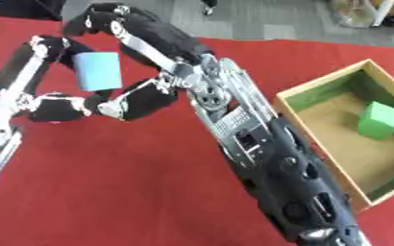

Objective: Pick up the objects with one hand, pass them to the other hand, and then place them into the box on the other side of the table.

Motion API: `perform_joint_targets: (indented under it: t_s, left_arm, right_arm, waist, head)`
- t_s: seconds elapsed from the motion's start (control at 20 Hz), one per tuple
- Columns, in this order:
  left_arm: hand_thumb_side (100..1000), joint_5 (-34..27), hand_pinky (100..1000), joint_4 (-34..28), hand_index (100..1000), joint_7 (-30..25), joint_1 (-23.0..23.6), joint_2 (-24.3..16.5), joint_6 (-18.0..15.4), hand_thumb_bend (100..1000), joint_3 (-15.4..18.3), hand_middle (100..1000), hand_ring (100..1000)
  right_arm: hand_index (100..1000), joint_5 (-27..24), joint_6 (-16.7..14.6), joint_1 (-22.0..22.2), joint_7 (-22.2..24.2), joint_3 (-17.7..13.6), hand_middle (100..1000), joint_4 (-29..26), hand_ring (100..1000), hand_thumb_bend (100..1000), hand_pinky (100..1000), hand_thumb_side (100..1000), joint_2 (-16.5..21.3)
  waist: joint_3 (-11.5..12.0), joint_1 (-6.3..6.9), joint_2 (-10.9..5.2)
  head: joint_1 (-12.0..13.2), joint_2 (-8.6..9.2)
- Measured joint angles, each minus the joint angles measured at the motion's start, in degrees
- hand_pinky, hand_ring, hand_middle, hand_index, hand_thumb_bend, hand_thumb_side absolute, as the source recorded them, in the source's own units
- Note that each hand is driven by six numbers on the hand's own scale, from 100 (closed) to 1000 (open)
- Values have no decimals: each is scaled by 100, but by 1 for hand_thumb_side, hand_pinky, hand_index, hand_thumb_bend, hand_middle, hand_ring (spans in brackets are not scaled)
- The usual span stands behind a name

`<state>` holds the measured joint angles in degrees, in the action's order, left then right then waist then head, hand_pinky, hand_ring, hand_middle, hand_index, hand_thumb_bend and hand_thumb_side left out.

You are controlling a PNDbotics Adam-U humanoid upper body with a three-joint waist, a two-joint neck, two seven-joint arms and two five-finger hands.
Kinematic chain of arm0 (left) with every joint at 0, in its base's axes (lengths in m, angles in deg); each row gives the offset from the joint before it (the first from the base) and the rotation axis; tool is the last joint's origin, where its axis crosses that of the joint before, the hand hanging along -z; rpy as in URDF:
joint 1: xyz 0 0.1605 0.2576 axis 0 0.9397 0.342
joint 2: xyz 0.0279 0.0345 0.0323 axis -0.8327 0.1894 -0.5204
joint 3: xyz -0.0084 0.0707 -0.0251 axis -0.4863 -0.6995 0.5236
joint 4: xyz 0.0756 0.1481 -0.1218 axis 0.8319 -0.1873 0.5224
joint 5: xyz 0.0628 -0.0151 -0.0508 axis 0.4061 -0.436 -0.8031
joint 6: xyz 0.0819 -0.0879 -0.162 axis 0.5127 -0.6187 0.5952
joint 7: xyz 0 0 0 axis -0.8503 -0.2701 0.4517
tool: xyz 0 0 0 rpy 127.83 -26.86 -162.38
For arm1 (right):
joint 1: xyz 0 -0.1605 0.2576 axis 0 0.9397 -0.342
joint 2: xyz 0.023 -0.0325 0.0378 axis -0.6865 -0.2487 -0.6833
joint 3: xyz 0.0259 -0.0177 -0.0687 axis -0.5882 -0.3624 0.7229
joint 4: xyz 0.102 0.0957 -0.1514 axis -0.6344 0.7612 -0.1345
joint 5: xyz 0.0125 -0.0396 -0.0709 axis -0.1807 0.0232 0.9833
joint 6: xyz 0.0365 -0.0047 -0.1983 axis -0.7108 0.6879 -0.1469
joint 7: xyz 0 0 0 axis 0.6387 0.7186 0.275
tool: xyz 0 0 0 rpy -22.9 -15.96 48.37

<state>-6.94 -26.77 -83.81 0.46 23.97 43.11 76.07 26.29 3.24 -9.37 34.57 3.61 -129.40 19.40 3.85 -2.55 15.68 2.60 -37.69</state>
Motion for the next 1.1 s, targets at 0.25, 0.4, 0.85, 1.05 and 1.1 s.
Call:
perform_joint_targets:
  t_s: [0.25,0.4,0.85,1.05,1.1]
  left_arm:
    - [100,-129,613,499,425,267,110,208,-403,100,65,373,473]
    - [100,-395,612,827,424,414,137,246,-613,100,130,372,473]
    - [100,-364,619,1117,430,488,178,333,-944,100,158,383,477]
    - [100,-118,624,973,431,424,224,478,-1023,100,186,385,479]
    - [100,-44,623,927,432,430,252,514,-1032,100,203,385,479]
  right_arm:
    - [834,-45,105,-57,235,3,771,115,835,488,825,186,-74]
    - [834,-146,159,-97,374,4,768,79,833,492,823,189,-71]
    - [832,-326,392,-152,578,1,769,-49,826,489,819,202,-65]
    - [829,-96,338,-151,564,0,770,36,816,480,818,209,-71]
    - [828,-19,301,-151,561,0,770,72,815,477,818,212,-72]
  waist:
    - [-156,-108,-4]
    - [-235,-117,-14]
    - [-268,-139,-27]
    - [-268,-171,-27]
    - [-267,-178,-27]
  head:
    - [109,-99]
    - [156,-117]
    - [177,-153]
    - [188,-155]
    - [193,-156]
